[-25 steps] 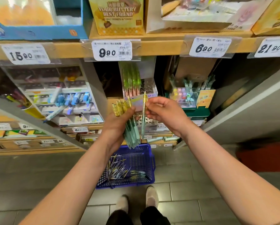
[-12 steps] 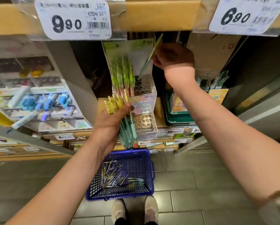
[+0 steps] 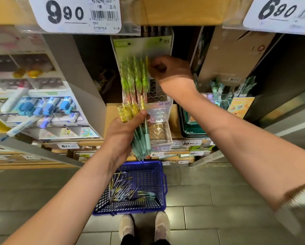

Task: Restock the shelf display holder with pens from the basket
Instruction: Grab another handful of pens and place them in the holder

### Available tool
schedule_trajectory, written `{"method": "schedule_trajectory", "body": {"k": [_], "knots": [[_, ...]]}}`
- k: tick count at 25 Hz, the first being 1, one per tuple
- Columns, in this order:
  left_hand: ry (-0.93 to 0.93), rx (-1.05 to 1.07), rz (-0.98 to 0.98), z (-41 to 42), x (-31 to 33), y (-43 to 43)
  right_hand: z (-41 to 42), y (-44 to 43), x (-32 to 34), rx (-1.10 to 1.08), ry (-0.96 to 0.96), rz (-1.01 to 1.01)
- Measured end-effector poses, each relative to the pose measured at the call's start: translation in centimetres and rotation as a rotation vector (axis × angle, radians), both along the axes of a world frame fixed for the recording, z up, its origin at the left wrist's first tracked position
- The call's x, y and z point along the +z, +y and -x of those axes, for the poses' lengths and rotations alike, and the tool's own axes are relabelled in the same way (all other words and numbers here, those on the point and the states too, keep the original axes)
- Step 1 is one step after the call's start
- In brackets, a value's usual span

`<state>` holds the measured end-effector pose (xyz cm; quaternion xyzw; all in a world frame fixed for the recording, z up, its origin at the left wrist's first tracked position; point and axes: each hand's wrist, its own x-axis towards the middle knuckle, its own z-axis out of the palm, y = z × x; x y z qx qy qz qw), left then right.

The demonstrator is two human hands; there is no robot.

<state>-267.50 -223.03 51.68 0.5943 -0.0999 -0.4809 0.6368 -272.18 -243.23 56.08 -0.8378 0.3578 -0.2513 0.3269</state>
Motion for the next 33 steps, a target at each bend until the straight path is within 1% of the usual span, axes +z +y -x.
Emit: {"method": "schedule_trajectory", "body": {"k": [1, 4, 6, 7, 8, 9, 11, 12, 13, 14, 18, 20, 22, 23, 25, 27, 29, 31, 33], "knots": [[0.005, 0.000, 0.003, 0.0, 0.0, -0.1, 0.0, 0.0, -0.2, 0.008, 0.064, 0.025], [0.015, 0.005, 0.011, 0.2, -0.1, -0.4, -0.2, -0.2, 0.1, 0.011, 0.174, 0.042], [0.028, 0.014, 0.009, 0.4, -0.1, -0.5, 0.1, 0.0, 0.6, 0.016, 0.297, 0.069], [0.037, 0.018, 0.010, 0.5, -0.1, -0.6, 0.5, 0.2, 0.9, 0.009, 0.321, 0.048], [0.043, 0.019, 0.017, 0.5, 0.0, -0.7, 1.2, 0.6, 1.0, 0.008, 0.283, -0.025], [0.047, 0.016, 0.029, 0.6, 0.2, -0.8, 2.2, 1.2, 1.0, 0.024, 0.183, -0.163], [0.029, -0.006, 0.068, 0.6, 0.4, -1.0, 4.4, 2.7, 0.8, 0.127, -0.049, -0.572], [0.013, -0.020, 0.085, 0.6, 0.5, -1.1, 5.5, 3.5, 0.7, 0.205, -0.119, -0.787], [0.004, -0.028, 0.099, 0.7, 0.5, -1.2, 6.2, 4.0, 0.4, 0.262, -0.139, -0.935], [0.007, -0.028, 0.111, 0.8, 0.5, -1.2, 6.7, 4.3, 0.0, 0.289, -0.132, -1.006], [0.038, -0.006, 0.118, 1.2, 0.5, -1.5, 6.7, 4.4, -0.6, 0.245, -0.009, -0.964], [0.053, -0.015, 0.122, 1.1, 0.7, -1.5, 6.9, 4.5, -0.3, 0.241, -0.004, -1.028], [0.055, -0.029, 0.125, 0.9, 0.7, -1.4, 7.1, 4.5, 0.2, 0.247, -0.058, -1.058], [0.052, -0.026, 0.120, 0.9, 0.6, -1.3, 7.2, 4.3, 0.7, 0.235, -0.118, -1.064], [0.095, -0.006, 0.120, 0.8, 0.4, -1.1, 7.2, 3.6, 1.9, 0.139, -0.302, -1.046], [0.174, 0.009, 0.136, 0.8, 0.3, -0.8, 6.6, 2.1, 3.1, -0.019, -0.459, -0.922], [0.190, 0.015, 0.128, 0.7, 0.2, -0.7, 5.5, 0.6, 4.0, -0.109, -0.540, -0.745], [0.173, 0.017, 0.102, 0.7, 0.1, -0.6, 4.2, -0.3, 4.4, -0.146, -0.547, -0.564], [0.162, 0.005, 0.076, 0.6, 0.1, -0.5, 3.1, -0.7, 3.9, -0.155, -0.445, -0.359]]}}
